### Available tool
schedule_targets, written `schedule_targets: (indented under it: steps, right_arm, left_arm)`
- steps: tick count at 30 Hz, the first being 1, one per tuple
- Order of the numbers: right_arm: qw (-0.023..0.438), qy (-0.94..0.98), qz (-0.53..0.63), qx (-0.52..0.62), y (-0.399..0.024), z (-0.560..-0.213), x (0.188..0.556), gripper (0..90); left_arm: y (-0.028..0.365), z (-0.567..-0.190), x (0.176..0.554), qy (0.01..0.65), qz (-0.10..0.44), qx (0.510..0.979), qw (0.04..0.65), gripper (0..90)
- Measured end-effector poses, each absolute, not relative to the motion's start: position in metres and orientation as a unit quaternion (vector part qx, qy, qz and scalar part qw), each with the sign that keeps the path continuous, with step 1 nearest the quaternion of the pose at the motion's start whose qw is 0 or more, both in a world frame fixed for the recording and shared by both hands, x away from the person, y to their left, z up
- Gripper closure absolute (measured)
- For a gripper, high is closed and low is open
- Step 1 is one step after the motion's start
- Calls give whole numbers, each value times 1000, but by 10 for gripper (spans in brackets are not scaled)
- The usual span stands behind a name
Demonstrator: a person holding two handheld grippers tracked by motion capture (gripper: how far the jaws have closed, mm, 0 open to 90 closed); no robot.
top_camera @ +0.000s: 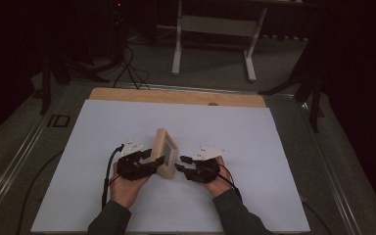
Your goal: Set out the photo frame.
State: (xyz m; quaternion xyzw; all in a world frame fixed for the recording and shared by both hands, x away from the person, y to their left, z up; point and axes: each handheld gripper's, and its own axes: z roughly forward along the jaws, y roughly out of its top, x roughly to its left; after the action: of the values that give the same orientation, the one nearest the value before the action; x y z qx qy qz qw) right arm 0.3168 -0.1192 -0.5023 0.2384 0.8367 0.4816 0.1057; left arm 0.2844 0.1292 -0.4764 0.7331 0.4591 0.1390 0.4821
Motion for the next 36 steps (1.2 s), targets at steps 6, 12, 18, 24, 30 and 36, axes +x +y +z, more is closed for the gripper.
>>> schedule_targets:
  steps: [6, 12, 18, 24, 30, 36]
  right_arm:
    - [108, 834, 484, 243, -121, -501, 317, 613]
    - [110, 832, 487, 244, -122, -500, 318, 613]
    - [114, 828, 490, 248, -125, -498, 319, 613]
    - [121, 821, 498, 252, -131, -493, 321, 615]
    - [128, 816, 501, 258, -135, -487, 322, 632]
    - [138, 808, 506, 269, -141, -480, 323, 684]
  left_arm:
    - [132, -476, 286, 463, 132, 731, 483, 470]
    - [134, -476, 286, 470, 133, 726, 483, 499]
    - [136, -475, 286, 475, 140, 723, 481, 534]
    - [135, -475, 286, 475, 141, 721, 484, 570]
    - [132, -475, 285, 465, 140, 726, 486, 590]
    - [128, -474, 283, 450, 143, 735, 487, 599]
